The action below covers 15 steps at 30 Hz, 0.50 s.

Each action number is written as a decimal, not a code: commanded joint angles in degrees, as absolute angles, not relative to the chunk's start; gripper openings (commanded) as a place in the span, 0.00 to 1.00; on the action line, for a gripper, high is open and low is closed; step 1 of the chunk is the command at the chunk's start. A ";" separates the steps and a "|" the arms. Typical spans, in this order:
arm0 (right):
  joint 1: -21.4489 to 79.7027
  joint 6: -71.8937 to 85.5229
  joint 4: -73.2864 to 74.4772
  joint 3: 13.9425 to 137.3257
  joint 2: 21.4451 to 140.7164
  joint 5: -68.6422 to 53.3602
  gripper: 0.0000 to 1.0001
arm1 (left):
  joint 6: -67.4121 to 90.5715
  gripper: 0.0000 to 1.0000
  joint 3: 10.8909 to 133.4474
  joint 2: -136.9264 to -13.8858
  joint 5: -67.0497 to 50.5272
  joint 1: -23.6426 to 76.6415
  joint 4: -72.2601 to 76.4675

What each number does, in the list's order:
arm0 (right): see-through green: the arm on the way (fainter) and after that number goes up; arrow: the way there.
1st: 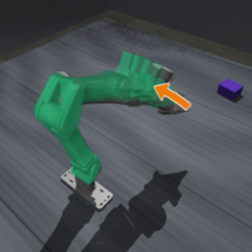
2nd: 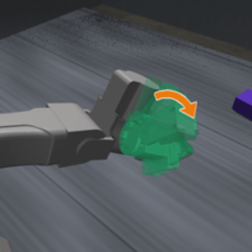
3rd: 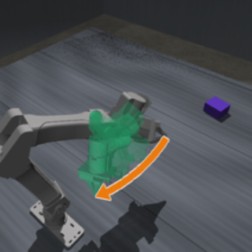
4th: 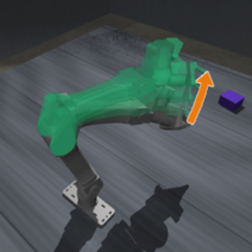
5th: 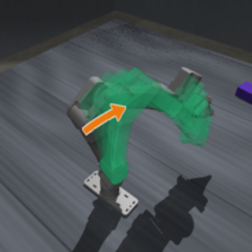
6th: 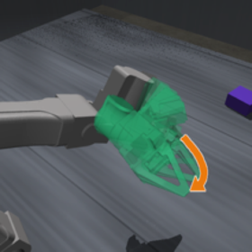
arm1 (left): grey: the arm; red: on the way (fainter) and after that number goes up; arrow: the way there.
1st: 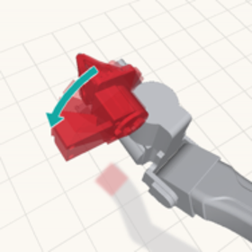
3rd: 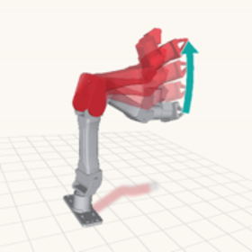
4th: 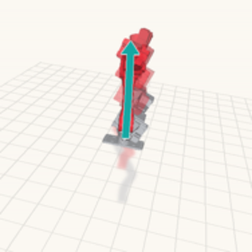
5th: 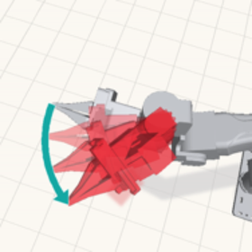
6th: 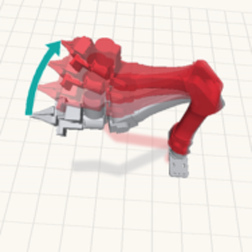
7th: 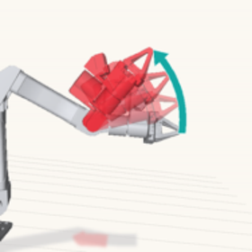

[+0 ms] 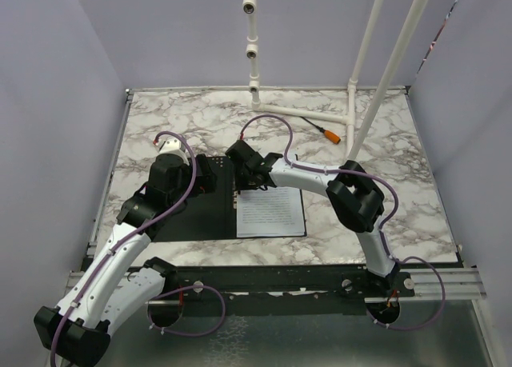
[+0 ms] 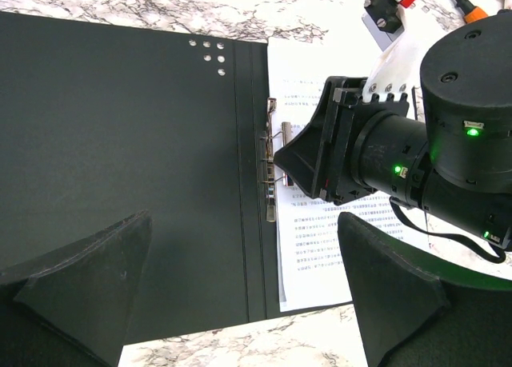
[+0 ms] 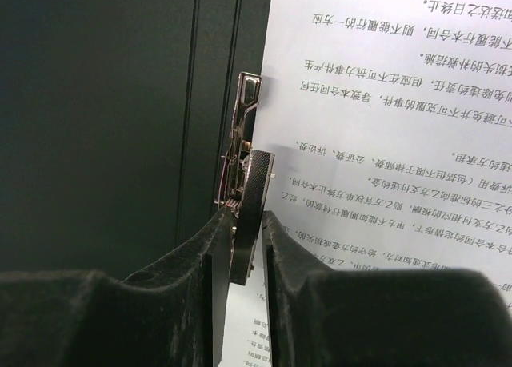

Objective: Put the files into the folder

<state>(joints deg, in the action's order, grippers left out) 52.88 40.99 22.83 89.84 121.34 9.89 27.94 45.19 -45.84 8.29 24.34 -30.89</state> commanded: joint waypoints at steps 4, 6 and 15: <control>53.56 41.56 24.02 91.16 122.63 11.51 0.12 | 27.07 0.99 44.47 -44.74 7.90 24.35 -29.95; 53.53 41.56 24.00 91.07 122.53 11.51 0.06 | 27.09 0.99 44.48 -44.77 7.91 24.36 -29.97; 53.62 40.68 25.42 90.40 120.73 12.90 0.01 | 27.18 0.99 44.56 -44.70 8.39 24.43 -30.11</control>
